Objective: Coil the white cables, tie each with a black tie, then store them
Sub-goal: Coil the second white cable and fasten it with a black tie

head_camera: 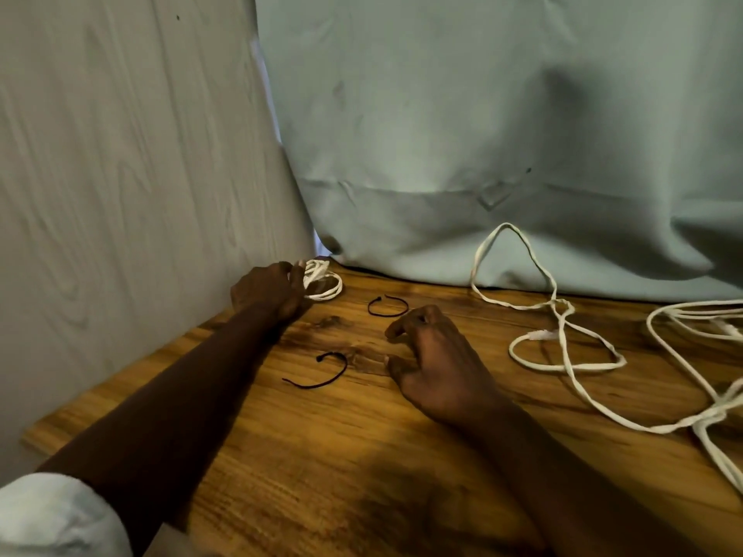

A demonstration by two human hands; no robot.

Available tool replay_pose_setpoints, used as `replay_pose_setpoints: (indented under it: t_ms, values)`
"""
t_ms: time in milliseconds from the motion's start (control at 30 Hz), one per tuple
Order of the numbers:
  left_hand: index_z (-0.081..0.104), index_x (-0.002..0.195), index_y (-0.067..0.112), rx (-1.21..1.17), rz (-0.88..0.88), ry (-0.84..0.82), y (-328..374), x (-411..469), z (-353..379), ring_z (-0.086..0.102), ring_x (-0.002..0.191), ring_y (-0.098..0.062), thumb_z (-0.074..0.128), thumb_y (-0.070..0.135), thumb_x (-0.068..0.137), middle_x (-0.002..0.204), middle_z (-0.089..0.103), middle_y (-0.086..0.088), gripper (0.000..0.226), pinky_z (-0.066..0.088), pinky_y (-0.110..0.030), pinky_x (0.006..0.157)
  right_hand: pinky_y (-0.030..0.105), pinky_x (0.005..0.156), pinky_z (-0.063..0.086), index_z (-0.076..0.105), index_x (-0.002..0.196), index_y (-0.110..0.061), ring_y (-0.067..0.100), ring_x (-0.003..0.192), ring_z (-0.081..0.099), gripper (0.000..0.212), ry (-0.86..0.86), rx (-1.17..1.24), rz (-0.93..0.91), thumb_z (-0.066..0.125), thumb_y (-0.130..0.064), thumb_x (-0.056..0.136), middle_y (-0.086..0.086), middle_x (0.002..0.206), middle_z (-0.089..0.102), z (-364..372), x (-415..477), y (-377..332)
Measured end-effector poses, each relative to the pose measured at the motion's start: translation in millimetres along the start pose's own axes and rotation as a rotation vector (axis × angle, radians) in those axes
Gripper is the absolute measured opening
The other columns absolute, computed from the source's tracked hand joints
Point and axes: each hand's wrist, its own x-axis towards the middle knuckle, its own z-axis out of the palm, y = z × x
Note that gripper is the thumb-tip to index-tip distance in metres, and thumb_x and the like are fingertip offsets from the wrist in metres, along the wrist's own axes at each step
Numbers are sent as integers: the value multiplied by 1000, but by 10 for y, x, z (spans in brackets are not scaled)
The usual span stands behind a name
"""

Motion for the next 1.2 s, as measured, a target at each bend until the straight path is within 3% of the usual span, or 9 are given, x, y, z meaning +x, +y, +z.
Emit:
replay_pose_setpoints:
  t_ms: [200,367,533,700,800,900,1067,1133,1200]
  values:
    - [60,138,25,-158,29,148,48,-165,-232,64,113,-40,24,59,107,121,71,-18,59,46,-46,89,37,107,45,59,132,-31,14,127,49,40,18,21,10,70,-35,94,-7,136,45,-14,-13,-29]
    - [68,121,26,-370,253,245,358,-501,-487,68,102,-34,37,54,104,108,75,-7,45,48,-40,80,35,106,43,66,120,-29,18,127,52,26,204,42,73,65,-31,94,-3,131,55,-68,-56,-56]
    - [69,118,26,-580,491,17,1164,-926,-492,69,91,-20,62,41,96,97,73,2,28,54,-35,81,45,103,39,63,123,-25,29,127,45,31,529,-244,308,59,-35,94,6,131,52,-384,-112,161]
    - [59,133,27,-566,553,-188,1937,-1114,-313,64,109,-22,72,17,85,125,59,-4,51,53,-38,94,43,100,36,62,124,-24,29,123,44,38,687,-247,489,66,-31,87,7,130,47,-562,-222,457]
    - [74,104,26,-501,740,-399,2217,-1195,-296,67,94,-23,68,17,83,102,68,-3,24,52,-34,78,47,99,32,62,117,-30,30,125,41,39,806,-181,593,70,-29,78,6,129,48,-660,-256,497]
    - [64,74,24,-463,919,-530,2316,-1296,-226,65,75,-20,59,36,75,79,67,3,13,54,-46,68,49,102,31,63,115,-31,33,127,41,41,797,-68,695,67,-29,74,7,130,48,-667,-276,572]
    - [67,104,23,-365,1001,-458,2174,-1282,-150,63,103,-23,64,28,86,109,65,0,19,53,-43,85,46,108,32,65,110,-29,32,133,40,31,749,123,723,65,-23,80,7,133,50,-633,-229,733]
    - [58,131,34,-379,1019,-422,2046,-1302,-102,56,114,-17,63,35,95,122,61,2,37,48,-38,93,44,107,37,66,106,-26,33,130,44,24,793,208,675,63,-19,83,9,129,51,-593,-212,762]
    - [52,140,37,-405,1060,-417,2019,-1353,-56,51,118,-16,61,34,97,131,57,2,43,46,-39,98,43,102,42,67,102,-21,33,124,49,18,844,268,617,61,-17,86,11,124,54,-556,-191,790]
